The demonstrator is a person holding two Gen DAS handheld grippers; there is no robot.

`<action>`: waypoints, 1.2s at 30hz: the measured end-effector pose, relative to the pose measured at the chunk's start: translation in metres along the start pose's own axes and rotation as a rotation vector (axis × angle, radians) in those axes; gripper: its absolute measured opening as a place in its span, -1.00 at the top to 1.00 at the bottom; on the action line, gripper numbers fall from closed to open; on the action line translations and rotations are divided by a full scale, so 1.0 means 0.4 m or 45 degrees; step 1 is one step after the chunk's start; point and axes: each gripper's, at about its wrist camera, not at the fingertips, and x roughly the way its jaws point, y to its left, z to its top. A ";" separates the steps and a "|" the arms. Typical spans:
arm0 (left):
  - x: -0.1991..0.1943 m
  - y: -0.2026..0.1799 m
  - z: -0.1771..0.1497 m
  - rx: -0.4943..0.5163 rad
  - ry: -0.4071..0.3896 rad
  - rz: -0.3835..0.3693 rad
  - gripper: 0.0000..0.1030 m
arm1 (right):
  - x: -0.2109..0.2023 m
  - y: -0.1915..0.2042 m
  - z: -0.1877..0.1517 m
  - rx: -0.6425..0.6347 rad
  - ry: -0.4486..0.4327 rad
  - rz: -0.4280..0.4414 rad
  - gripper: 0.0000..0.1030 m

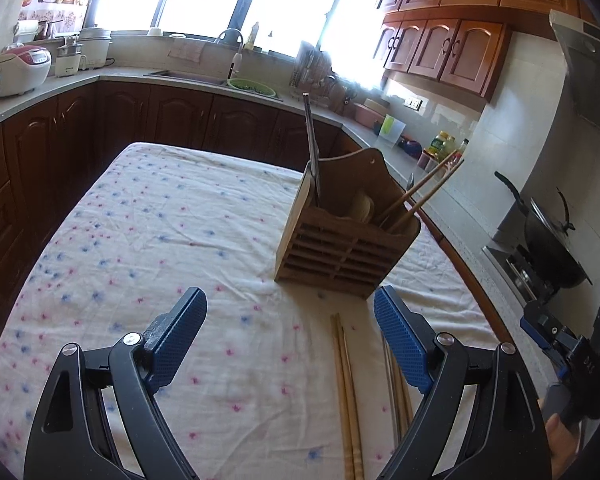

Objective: Organize utensils
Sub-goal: 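Move both open tools back down toward the loose chopsticks on the cloth, then grasp a wooden chopstick with the left tool while the right tool grasps another wooden chopstick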

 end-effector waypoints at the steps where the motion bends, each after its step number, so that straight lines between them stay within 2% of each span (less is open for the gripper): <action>1: 0.001 0.001 -0.011 0.005 0.012 0.008 -0.70 | -0.002 -0.005 -0.011 0.002 0.013 -0.006 -0.98; 11: 0.030 0.014 -0.093 0.023 0.148 0.053 -0.70 | 0.008 -0.042 -0.110 0.030 0.154 -0.062 -0.98; 19: 0.124 -0.070 -0.146 0.203 0.350 0.091 -0.70 | 0.011 -0.053 -0.131 0.042 0.180 -0.100 -0.98; 21: 0.154 -0.097 -0.163 0.255 0.389 0.104 -0.65 | 0.008 -0.057 -0.131 0.051 0.174 -0.109 -0.98; 27: 0.240 -0.141 -0.200 0.322 0.488 0.122 -0.16 | 0.001 -0.073 -0.128 0.067 0.175 -0.124 -0.97; 29: 0.247 -0.143 -0.202 0.308 0.478 0.096 -0.15 | 0.000 -0.076 -0.128 0.071 0.175 -0.128 -0.97; 35: 0.250 -0.169 -0.223 0.439 0.444 0.160 -0.11 | 0.016 -0.075 -0.131 0.077 0.191 -0.114 -0.97; 36: 0.244 -0.162 -0.223 0.428 0.443 0.153 -0.04 | 0.021 -0.072 -0.132 0.076 0.197 -0.108 -0.96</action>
